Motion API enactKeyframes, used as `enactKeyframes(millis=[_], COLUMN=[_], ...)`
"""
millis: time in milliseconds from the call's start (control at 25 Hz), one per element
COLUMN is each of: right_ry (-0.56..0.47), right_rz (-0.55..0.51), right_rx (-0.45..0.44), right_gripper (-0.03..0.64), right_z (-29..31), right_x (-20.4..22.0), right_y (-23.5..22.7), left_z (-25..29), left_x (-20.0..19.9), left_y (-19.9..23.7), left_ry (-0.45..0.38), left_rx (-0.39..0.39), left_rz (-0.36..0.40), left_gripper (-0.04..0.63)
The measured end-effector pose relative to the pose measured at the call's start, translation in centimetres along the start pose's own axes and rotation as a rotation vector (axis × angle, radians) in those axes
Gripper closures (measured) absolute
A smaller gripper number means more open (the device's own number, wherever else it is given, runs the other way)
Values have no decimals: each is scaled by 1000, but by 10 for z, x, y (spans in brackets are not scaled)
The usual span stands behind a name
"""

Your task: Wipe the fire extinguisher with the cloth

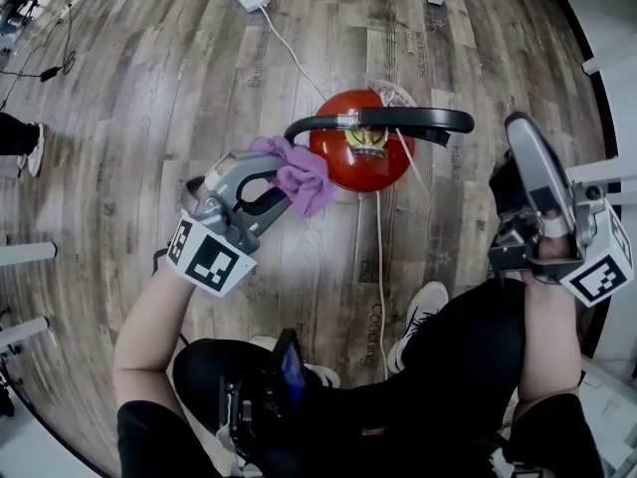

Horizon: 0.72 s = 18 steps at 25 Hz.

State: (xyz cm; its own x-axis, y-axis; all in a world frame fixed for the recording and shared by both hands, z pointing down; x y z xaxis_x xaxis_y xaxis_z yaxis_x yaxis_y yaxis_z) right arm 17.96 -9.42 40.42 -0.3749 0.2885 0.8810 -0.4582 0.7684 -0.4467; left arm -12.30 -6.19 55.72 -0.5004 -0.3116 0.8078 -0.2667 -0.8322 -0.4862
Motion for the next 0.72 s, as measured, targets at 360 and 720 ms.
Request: enactKeyframes(millis=[360,720], right_ry=[-15,-23], right_rz=[29,27], right_rx=[-19,-14], right_gripper=[614,614], right_z=[8,3], right_x=[3,2], right_y=[1,1], left_z=[68,110], left_x=[125,183], left_y=[-84,-122], left_ry=[373,559], left_rx=[321,384], left_rz=[31,-144], left_gripper=[520,520])
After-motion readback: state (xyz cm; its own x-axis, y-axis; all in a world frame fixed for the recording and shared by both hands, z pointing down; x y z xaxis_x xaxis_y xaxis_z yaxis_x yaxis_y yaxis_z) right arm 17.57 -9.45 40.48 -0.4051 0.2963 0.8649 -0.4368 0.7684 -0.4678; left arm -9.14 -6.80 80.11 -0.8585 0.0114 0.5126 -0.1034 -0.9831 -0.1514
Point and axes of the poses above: the fingertips, and each gripper's own axes: z forward along the fingers, y to its left, x out of its underside, the point moved 8 cm from there along -z, backward along the fingers, and after that the axes turned 3 degrees about -z, right-handed, at the moved point
